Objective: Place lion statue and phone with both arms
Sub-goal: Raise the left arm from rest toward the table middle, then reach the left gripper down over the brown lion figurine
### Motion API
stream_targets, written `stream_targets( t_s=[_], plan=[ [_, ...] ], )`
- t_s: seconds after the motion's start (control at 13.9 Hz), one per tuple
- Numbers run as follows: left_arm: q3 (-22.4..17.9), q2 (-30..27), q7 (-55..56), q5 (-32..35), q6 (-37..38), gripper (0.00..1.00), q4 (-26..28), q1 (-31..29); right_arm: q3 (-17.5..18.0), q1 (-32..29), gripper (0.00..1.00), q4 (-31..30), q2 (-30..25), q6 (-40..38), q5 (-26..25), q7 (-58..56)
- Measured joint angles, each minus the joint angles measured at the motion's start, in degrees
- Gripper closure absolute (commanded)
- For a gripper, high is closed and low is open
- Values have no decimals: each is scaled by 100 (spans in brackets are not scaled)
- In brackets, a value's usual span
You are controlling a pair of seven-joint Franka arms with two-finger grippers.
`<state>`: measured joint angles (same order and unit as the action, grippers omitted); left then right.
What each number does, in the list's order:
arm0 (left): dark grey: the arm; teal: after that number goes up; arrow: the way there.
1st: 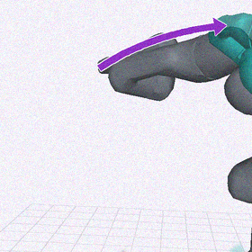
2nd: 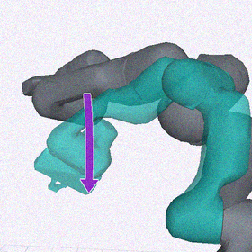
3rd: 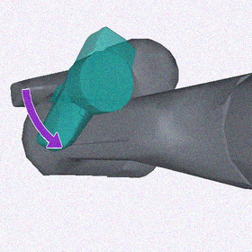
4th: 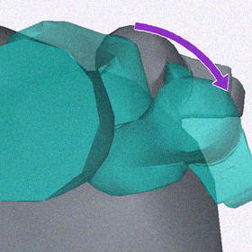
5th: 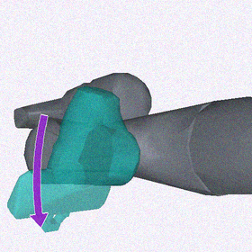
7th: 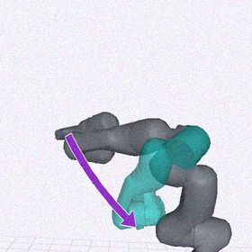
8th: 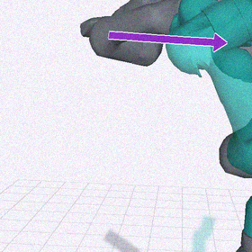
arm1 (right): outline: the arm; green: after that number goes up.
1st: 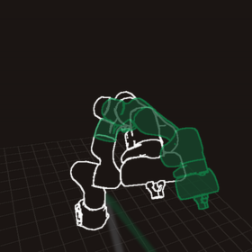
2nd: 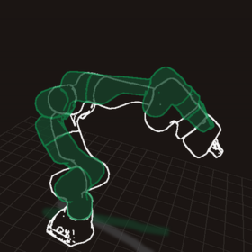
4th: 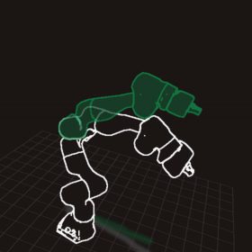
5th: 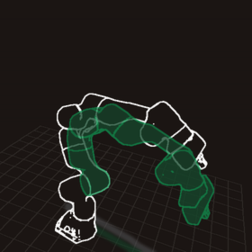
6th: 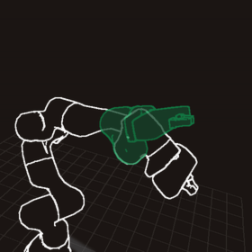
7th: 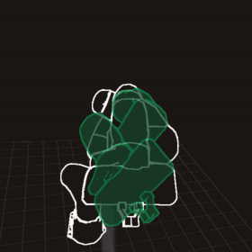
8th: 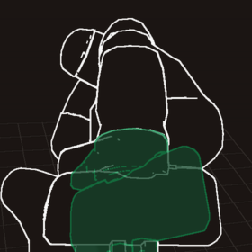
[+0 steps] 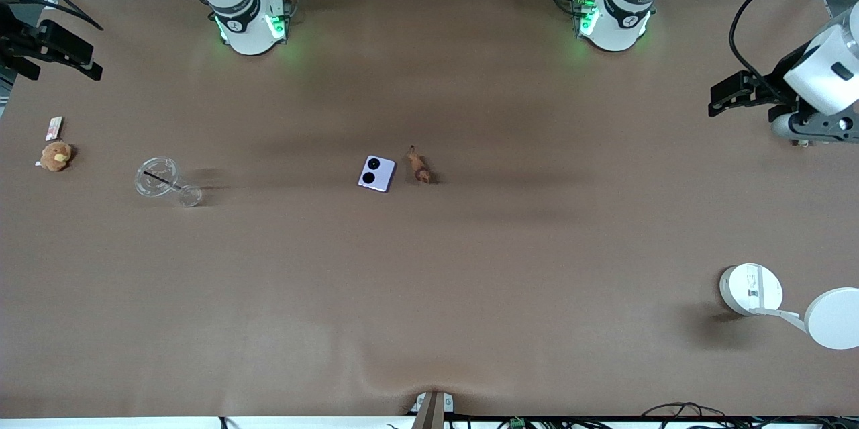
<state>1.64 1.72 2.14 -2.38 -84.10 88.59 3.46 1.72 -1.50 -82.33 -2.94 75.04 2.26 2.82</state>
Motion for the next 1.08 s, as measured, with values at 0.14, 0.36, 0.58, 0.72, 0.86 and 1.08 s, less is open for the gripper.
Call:
stream_targets(
  t_s=[0.14,0.36,0.58,0.72,0.86,1.08],
  plan=[
    [4,16,400,-193,-4,0,-4,9,-1,0,0,0,0,0,0,0],
    [38,16,1030,-389,-4,0,-55,78,-3,0,0,0,0,-2,0,0],
    [72,16,1595,-694,-4,0,-114,224,-5,0,0,0,0,-3,0,0],
    [131,28,1906,-908,-2,0,-116,309,-9,0,0,0,0,-5,0,0],
    [257,111,2612,-939,-27,0,-116,558,-12,0,0,0,0,-6,0,0],
    [362,210,3067,-949,-181,0,-119,962,-12,0,0,0,0,-6,0,0]
  ],
)
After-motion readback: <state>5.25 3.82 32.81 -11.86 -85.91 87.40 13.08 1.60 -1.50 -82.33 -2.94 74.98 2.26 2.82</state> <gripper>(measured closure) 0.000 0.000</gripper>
